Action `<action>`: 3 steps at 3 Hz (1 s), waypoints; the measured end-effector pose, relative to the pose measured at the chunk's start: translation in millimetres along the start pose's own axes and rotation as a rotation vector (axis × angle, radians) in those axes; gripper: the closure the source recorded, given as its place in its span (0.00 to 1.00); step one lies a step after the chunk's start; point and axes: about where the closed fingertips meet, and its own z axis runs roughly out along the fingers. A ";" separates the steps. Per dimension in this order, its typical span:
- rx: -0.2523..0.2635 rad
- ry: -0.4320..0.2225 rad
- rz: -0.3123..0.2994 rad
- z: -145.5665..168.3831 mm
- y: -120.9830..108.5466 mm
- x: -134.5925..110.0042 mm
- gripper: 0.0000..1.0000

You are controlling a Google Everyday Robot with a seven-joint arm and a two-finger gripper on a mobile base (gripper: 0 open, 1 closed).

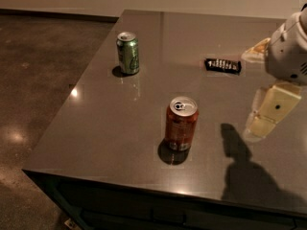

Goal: Move coke can near rxbar chocolate

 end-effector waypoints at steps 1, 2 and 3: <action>-0.028 -0.057 -0.008 19.1 11.2 -15.1 0.00; -0.051 -0.098 -0.008 35.1 18.7 -29.4 0.00; -0.073 -0.132 -0.010 48.8 25.7 -42.3 0.00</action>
Offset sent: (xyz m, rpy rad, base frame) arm -0.0019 0.0668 -0.0460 0.1598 0.0494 0.0637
